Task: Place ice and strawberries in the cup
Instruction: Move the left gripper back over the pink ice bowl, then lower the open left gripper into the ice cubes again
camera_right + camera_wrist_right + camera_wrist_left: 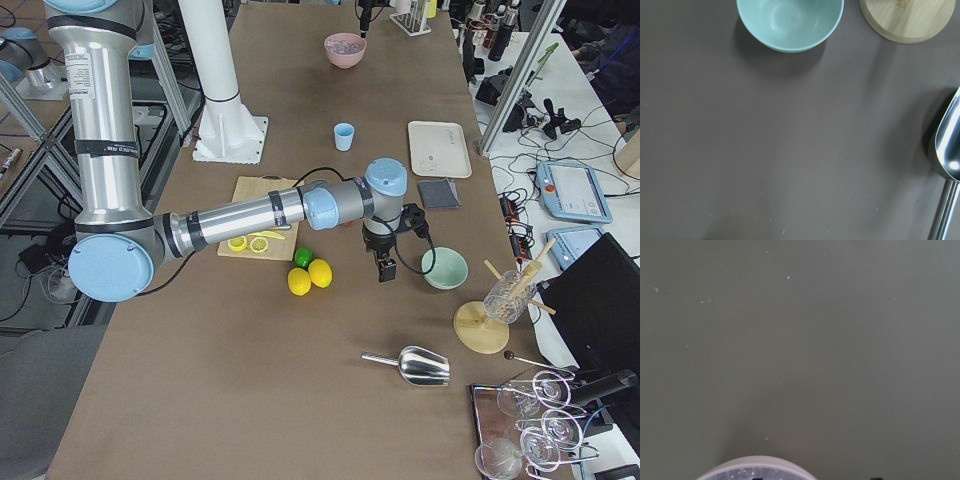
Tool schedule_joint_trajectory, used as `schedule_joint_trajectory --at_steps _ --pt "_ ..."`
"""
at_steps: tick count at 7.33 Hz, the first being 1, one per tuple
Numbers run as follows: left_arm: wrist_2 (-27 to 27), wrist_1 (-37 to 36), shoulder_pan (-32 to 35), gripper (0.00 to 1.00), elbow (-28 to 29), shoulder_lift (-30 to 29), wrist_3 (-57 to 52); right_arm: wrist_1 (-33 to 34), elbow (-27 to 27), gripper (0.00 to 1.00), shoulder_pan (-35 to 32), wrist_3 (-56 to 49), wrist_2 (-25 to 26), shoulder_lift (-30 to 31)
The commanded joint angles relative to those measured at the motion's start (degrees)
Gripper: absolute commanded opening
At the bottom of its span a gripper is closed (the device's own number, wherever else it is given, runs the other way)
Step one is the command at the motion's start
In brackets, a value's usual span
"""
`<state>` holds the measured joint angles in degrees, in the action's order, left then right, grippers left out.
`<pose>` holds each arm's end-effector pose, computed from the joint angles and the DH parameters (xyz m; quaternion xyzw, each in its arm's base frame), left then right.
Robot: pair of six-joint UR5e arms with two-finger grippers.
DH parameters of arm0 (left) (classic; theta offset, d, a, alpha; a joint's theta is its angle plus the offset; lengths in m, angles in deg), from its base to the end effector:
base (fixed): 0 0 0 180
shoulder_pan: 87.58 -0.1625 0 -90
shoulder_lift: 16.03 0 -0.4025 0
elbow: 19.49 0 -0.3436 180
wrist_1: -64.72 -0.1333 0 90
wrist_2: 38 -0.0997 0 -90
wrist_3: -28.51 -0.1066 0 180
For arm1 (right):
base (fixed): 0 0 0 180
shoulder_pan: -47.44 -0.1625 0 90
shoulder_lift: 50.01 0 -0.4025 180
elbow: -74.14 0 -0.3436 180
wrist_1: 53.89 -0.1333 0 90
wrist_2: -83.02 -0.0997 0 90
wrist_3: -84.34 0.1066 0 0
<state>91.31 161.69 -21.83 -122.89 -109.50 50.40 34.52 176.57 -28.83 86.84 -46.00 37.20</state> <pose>0.1362 -0.4626 0.4997 0.0500 0.3790 0.0884 0.9198 -0.0474 -0.4728 0.5248 0.0898 -0.3465 -0.1398 0.9232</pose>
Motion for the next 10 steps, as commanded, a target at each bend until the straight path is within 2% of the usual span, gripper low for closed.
schedule_joint_trajectory --at_steps 1,3,4,6,8,10 --pt "-3.3 0.2 0.0 0.75 -0.6 4.9 -3.3 0.0 -0.3 1.00 0.2 0.0 0.0 0.0" --pt "-3.3 0.3 -1.1 0.71 -2.3 5.4 -2.0 0.0 -0.6 1.00 0.3 0.0 0.1 0.0" --pt "-3.3 1.6 -1.5 0.70 -4.6 9.0 -1.4 0.0 -0.6 1.00 0.3 0.0 0.2 0.0" --pt "-3.4 10.4 -2.3 0.70 -5.3 13.7 3.3 0.0 -0.7 1.00 0.4 0.0 0.2 0.0" --pt "-7.7 13.7 -8.6 0.70 -6.5 13.7 12.3 0.0 -0.8 1.00 1.0 0.0 0.3 -0.3" --pt "-7.8 13.7 -9.3 0.70 -7.0 14.0 12.6 0.0 -0.9 1.00 1.3 0.1 0.4 -0.4"
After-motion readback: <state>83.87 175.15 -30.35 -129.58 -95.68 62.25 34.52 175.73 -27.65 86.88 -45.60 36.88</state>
